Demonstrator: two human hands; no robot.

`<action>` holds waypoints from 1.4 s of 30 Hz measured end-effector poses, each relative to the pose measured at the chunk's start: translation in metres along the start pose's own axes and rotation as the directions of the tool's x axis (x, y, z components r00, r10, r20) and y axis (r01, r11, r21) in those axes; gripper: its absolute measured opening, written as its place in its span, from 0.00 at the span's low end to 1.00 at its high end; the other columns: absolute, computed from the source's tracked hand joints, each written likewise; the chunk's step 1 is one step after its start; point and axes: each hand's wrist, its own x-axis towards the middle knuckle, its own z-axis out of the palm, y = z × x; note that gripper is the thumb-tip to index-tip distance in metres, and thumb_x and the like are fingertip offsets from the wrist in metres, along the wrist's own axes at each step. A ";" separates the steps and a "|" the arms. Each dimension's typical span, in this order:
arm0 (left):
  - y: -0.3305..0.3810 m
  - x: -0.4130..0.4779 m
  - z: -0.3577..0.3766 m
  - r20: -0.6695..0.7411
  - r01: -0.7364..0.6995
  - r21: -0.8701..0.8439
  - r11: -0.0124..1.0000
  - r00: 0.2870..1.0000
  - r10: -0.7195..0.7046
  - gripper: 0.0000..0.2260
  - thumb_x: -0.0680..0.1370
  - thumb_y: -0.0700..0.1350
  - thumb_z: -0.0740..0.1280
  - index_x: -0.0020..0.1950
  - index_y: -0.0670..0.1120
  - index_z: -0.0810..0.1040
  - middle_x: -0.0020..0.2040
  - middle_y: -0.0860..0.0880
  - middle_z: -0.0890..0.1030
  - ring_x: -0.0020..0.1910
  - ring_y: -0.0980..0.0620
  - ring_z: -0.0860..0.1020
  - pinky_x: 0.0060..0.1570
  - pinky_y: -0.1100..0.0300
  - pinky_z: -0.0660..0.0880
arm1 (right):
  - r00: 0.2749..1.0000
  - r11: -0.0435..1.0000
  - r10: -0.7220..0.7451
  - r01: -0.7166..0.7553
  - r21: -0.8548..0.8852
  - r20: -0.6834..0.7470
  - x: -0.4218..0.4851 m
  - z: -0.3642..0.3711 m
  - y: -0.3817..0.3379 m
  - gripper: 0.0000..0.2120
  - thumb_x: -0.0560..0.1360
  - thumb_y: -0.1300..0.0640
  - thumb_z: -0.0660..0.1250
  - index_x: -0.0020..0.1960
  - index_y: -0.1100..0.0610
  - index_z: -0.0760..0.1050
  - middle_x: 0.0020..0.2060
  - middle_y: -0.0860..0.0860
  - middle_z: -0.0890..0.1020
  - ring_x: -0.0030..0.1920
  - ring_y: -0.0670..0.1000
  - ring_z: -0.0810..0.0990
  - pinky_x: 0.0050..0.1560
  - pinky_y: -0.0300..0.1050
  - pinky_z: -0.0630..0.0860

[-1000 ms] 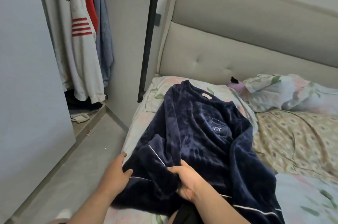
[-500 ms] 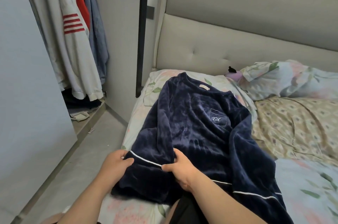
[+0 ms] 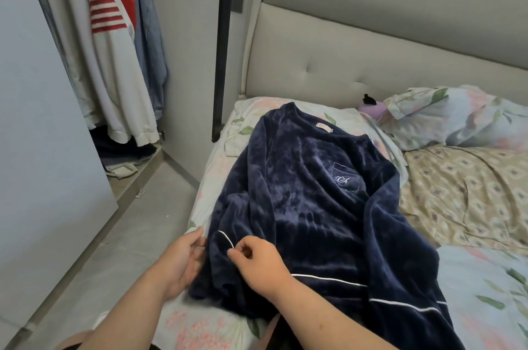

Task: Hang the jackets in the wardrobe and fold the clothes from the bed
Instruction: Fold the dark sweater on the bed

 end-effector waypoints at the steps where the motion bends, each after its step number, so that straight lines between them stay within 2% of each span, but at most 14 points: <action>1: 0.001 0.000 -0.001 0.028 0.006 -0.022 1.000 1.000 -0.005 0.20 0.82 0.53 0.57 0.54 0.37 0.77 0.42 0.35 0.80 0.37 0.39 0.80 0.40 0.51 0.76 | 0.998 0.998 0.047 -0.049 0.046 0.033 -0.001 0.001 -0.002 0.16 0.70 0.37 0.68 0.38 0.49 0.74 0.31 0.43 0.77 0.31 0.40 0.73 0.36 0.36 0.71; 4: 0.001 0.000 -0.003 0.142 0.039 -0.056 0.998 0.989 -0.030 0.23 0.82 0.53 0.54 0.61 0.34 0.74 0.42 0.34 0.80 0.37 0.38 0.80 0.37 0.50 0.79 | 0.991 0.991 0.105 -0.112 0.074 0.085 -0.003 -0.003 -0.003 0.25 0.64 0.29 0.66 0.40 0.51 0.75 0.33 0.41 0.77 0.34 0.41 0.75 0.38 0.37 0.71; 7: 0.002 -0.001 -0.003 0.216 0.066 -0.096 0.993 0.975 -0.044 0.24 0.81 0.53 0.54 0.64 0.34 0.72 0.49 0.32 0.78 0.37 0.38 0.80 0.35 0.49 0.79 | 0.971 0.978 0.106 -0.141 0.154 0.215 -0.007 -0.007 -0.005 0.16 0.64 0.33 0.71 0.43 0.44 0.78 0.41 0.39 0.84 0.44 0.38 0.82 0.45 0.33 0.76; 9: 0.004 0.000 -0.006 0.223 0.065 -0.055 0.996 0.973 -0.051 0.23 0.81 0.51 0.54 0.64 0.35 0.74 0.53 0.31 0.79 0.39 0.38 0.81 0.34 0.50 0.79 | 0.965 0.982 0.071 -0.111 0.150 0.252 -0.008 -0.006 -0.006 0.10 0.65 0.39 0.73 0.43 0.40 0.79 0.41 0.37 0.84 0.45 0.36 0.82 0.44 0.28 0.75; 11: 0.009 0.004 -0.010 0.182 0.061 0.047 0.997 0.981 -0.068 0.21 0.81 0.50 0.55 0.63 0.38 0.77 0.53 0.34 0.81 0.41 0.40 0.81 0.36 0.51 0.79 | 0.971 0.990 0.070 -0.096 0.107 0.227 -0.006 -0.007 -0.003 0.07 0.67 0.49 0.72 0.45 0.46 0.79 0.40 0.41 0.84 0.41 0.39 0.81 0.42 0.31 0.75; 14: 0.023 0.014 -0.007 0.067 0.040 0.230 0.972 0.996 -0.057 0.18 0.80 0.51 0.60 0.56 0.37 0.78 0.41 0.40 0.80 0.36 0.45 0.79 0.39 0.54 0.78 | 0.971 0.989 0.111 -0.130 0.077 0.210 -0.003 -0.008 0.000 0.02 0.68 0.58 0.67 0.39 0.55 0.74 0.32 0.46 0.77 0.32 0.44 0.74 0.35 0.37 0.73; 18: 0.043 0.040 0.014 -0.045 -0.087 0.337 0.938 0.993 0.109 0.14 0.78 0.52 0.68 0.54 0.41 0.80 0.47 0.42 0.84 0.45 0.43 0.83 0.47 0.51 0.80 | 0.936 0.987 0.086 -0.126 0.098 0.340 -0.005 -0.009 0.000 0.05 0.66 0.60 0.65 0.38 0.62 0.74 0.30 0.49 0.74 0.30 0.46 0.73 0.34 0.38 0.71; 20: 0.051 0.053 0.028 -0.071 -0.104 0.375 0.921 0.987 0.141 0.15 0.77 0.53 0.70 0.55 0.43 0.82 0.47 0.44 0.86 0.45 0.46 0.84 0.47 0.54 0.81 | 0.900 0.996 0.055 -0.083 0.046 0.432 -0.008 -0.010 -0.001 0.05 0.66 0.60 0.66 0.34 0.61 0.73 0.28 0.49 0.71 0.29 0.46 0.70 0.32 0.38 0.68; 23: 0.057 0.066 0.049 -0.021 -0.046 0.377 0.925 0.998 0.059 0.15 0.74 0.52 0.74 0.55 0.43 0.82 0.46 0.44 0.86 0.44 0.46 0.85 0.39 0.56 0.81 | 0.812 0.998 0.038 0.004 -0.070 0.583 -0.012 -0.014 -0.004 0.06 0.66 0.58 0.69 0.34 0.59 0.73 0.25 0.46 0.69 0.26 0.43 0.67 0.28 0.34 0.66; 26: 0.050 0.082 0.060 -0.072 -0.048 0.395 0.918 0.994 0.083 0.14 0.72 0.45 0.76 0.54 0.43 0.82 0.44 0.44 0.86 0.42 0.44 0.85 0.37 0.57 0.81 | 0.757 0.997 0.056 -0.014 -0.070 0.651 -0.012 -0.019 -0.009 0.09 0.67 0.58 0.69 0.30 0.55 0.71 0.23 0.45 0.69 0.24 0.41 0.68 0.27 0.32 0.66; 31: 0.056 0.105 0.042 -0.436 -0.117 0.380 0.918 0.852 0.289 0.12 0.75 0.45 0.71 0.54 0.39 0.78 0.41 0.45 0.80 0.42 0.45 0.79 0.46 0.54 0.75 | 0.767 0.996 0.080 -0.091 -0.016 0.636 -0.008 -0.021 -0.008 0.06 0.66 0.58 0.69 0.32 0.55 0.74 0.24 0.46 0.71 0.26 0.43 0.70 0.32 0.35 0.69; 36: 0.094 0.110 -0.013 -0.611 -0.071 0.399 0.914 0.723 0.323 0.18 0.77 0.48 0.68 0.62 0.38 0.76 0.55 0.38 0.80 0.53 0.37 0.79 0.55 0.47 0.76 | 0.838 0.979 0.093 -0.176 0.104 0.537 -0.003 -0.017 -0.003 0.04 0.64 0.58 0.67 0.31 0.52 0.76 0.26 0.43 0.74 0.31 0.42 0.74 0.34 0.33 0.71; 39: 0.103 0.111 -0.022 -0.607 0.000 0.478 0.879 0.722 0.330 0.17 0.76 0.47 0.69 0.62 0.39 0.76 0.54 0.39 0.81 0.51 0.37 0.79 0.53 0.48 0.77 | 0.820 0.972 0.081 -0.191 0.137 0.566 0.001 -0.016 -0.001 0.03 0.65 0.58 0.68 0.33 0.52 0.76 0.27 0.43 0.75 0.32 0.42 0.75 0.37 0.34 0.72; 42: 0.109 0.109 -0.017 -0.513 -0.109 0.422 0.900 0.790 0.336 0.15 0.74 0.43 0.72 0.59 0.42 0.78 0.51 0.40 0.83 0.50 0.38 0.81 0.56 0.42 0.78 | 0.818 0.939 0.047 -0.231 0.253 0.573 0.006 -0.016 -0.007 0.06 0.68 0.53 0.71 0.32 0.51 0.79 0.30 0.42 0.79 0.34 0.41 0.78 0.39 0.33 0.73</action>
